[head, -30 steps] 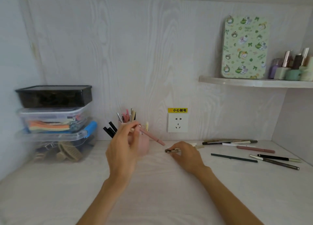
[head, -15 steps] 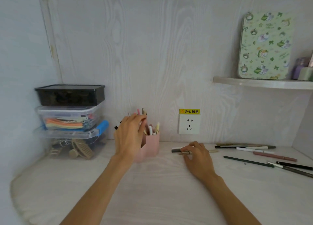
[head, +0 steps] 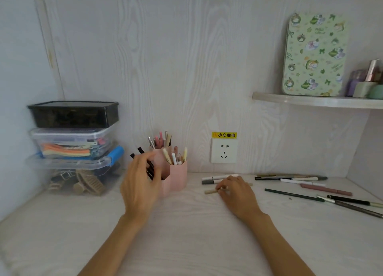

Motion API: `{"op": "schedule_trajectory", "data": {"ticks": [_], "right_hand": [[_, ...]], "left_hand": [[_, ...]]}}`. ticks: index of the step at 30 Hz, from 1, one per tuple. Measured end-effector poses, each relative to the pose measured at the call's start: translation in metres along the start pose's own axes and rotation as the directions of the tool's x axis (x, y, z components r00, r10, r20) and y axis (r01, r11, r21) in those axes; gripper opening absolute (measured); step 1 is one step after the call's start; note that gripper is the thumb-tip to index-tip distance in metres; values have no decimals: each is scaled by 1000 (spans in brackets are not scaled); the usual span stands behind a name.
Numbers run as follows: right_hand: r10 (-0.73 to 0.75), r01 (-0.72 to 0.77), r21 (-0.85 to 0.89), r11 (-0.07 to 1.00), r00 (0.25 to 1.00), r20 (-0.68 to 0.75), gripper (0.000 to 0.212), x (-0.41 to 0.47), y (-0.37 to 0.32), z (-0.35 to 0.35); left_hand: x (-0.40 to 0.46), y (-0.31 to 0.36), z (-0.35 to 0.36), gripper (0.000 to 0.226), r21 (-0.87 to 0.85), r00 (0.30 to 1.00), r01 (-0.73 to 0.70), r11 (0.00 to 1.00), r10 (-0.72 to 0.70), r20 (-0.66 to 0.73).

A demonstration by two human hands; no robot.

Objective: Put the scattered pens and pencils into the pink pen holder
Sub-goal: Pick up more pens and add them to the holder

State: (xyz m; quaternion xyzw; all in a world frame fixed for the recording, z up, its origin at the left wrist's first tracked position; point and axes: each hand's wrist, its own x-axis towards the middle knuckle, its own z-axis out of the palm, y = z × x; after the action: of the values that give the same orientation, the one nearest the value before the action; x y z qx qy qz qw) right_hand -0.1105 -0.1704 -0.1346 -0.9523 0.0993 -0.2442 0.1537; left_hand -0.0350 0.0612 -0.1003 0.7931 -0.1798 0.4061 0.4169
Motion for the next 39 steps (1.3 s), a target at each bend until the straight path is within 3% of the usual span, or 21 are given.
{"op": "schedule_trajectory", "data": {"ticks": [3, 6, 9, 13, 16, 20, 25, 29, 32, 34, 39], "right_hand": [[-89, 84, -41, 996, 989, -116, 15, 0, -13, -8], [-41, 96, 142, 985, 938, -345, 11, 2, -35, -25], [103, 126, 443, 888, 883, -457, 8, 9, -61, -43], [263, 181, 714, 677, 846, -464, 11, 33, -94, -71], [303, 226, 792, 567, 837, -455, 19, 52, -114, -85], [272, 224, 733, 642, 827, -492, 38, 74, -137, -82], [75, 239, 465, 852, 824, -562, 45, 92, -155, -67], [-119, 237, 229, 944, 893, -434, 38, 92, -154, -49], [-201, 238, 60, 969, 909, -365, 19, 90, -143, -38], [-250, 248, -45, 968, 920, -302, 26, 88, -135, -30], [-234, 243, 4, 970, 938, -256, 33, 77, -122, -33]], "left_hand": [[-11, -20, -7, 26, -146, 945, 309, 940, -321, -66], [-13, -30, -2, 48, -126, 863, 505, 854, -495, 102], [-13, -31, 10, 82, -13, 796, 559, 829, -533, 286], [-13, -32, 18, 64, -38, 794, 546, 837, -503, 341], [-15, -31, 18, 58, -52, 809, 518, 854, -470, 351], [-18, -27, 16, 51, -72, 840, 464, 883, -413, 352], [-21, -21, 17, 49, -92, 853, 403, 910, -338, 397], [-26, -14, 19, 41, -118, 870, 356, 927, -283, 404], [-26, -13, 19, 41, -102, 865, 355, 929, -285, 413], [-27, -13, 20, 42, -86, 858, 356, 931, -289, 424], [-27, -16, 21, 55, -52, 848, 360, 932, -303, 435]]}}
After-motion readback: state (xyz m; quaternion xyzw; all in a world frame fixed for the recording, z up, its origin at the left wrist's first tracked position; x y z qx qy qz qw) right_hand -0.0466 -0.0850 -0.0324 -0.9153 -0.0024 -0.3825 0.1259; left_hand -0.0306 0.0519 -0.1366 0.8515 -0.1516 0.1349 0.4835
